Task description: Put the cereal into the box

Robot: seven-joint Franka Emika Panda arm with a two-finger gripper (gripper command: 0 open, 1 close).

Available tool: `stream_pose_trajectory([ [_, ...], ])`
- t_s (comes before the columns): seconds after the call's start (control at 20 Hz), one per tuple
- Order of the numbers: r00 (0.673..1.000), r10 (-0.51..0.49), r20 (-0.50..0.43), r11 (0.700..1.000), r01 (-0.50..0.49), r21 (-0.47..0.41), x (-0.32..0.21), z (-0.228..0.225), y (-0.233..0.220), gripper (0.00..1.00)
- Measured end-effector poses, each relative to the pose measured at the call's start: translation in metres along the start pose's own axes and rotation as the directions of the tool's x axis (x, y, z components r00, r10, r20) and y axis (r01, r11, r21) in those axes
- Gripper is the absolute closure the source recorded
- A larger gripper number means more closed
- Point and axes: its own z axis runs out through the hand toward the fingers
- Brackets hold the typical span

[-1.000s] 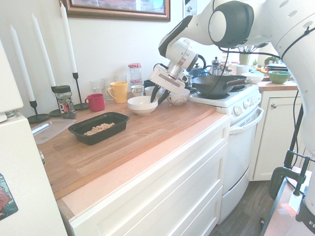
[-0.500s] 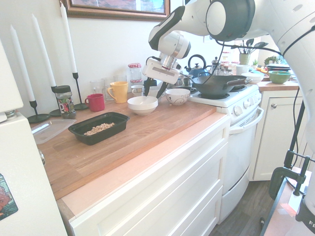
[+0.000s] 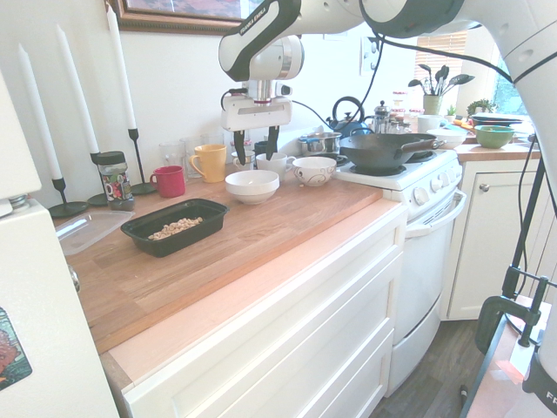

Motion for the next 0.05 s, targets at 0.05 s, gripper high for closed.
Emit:
stream_pose_trajectory([
  [0.05,1.000,0.003,-0.001,1.000,-0.003,-0.003,-0.0016,0.0031,-0.0002,0.00],
])
